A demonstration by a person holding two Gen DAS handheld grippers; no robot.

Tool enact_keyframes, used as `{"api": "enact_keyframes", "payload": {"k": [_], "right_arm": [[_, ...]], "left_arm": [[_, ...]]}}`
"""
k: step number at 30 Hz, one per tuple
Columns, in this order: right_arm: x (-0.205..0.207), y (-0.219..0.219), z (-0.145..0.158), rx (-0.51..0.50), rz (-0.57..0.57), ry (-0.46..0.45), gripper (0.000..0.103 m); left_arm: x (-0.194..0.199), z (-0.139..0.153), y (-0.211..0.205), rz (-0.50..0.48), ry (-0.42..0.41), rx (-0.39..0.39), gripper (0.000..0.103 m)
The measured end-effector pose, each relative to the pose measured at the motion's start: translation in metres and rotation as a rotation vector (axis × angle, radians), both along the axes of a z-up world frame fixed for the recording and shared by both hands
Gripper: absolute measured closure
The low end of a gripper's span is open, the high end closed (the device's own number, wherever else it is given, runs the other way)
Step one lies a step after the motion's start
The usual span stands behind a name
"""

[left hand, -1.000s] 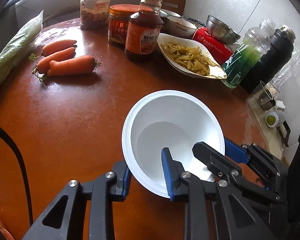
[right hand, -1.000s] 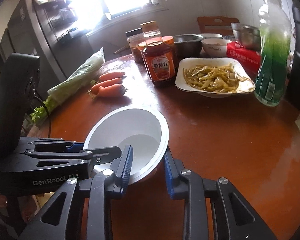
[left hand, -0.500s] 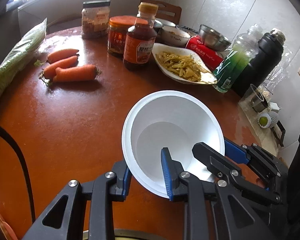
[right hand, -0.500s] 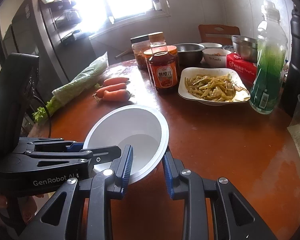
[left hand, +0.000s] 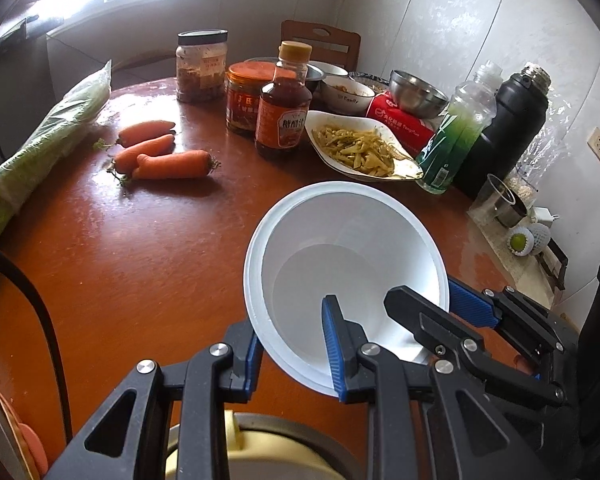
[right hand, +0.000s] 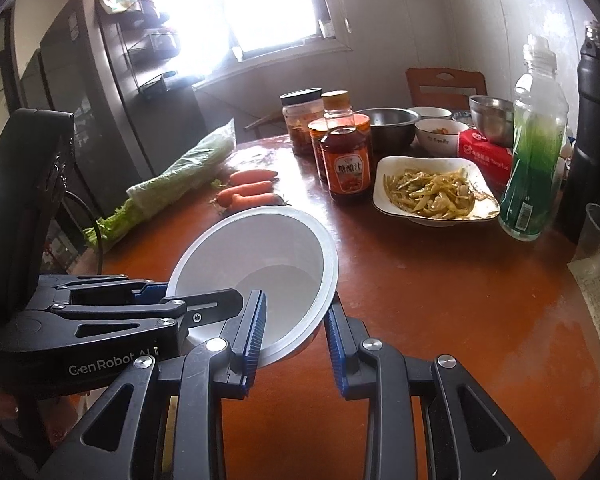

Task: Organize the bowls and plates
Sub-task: 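Carry the white bowl with both grippers over the yellow bowl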

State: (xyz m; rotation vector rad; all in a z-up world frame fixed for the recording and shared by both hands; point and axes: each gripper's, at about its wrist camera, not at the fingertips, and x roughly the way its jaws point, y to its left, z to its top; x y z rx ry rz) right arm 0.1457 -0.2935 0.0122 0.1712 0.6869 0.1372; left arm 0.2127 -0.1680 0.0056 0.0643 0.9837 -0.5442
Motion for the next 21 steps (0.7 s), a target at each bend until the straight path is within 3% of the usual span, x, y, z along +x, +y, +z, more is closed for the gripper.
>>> {"api": "enact_keyframes", "payload": {"k": [21], "right_arm": [[-0.031, 0.037, 0.03, -0.031, 0.047, -0.079, 0.072]], "left_arm": [[-0.039, 0.034, 0.037, 0.044, -0.107, -0.022, 0.076]]}}
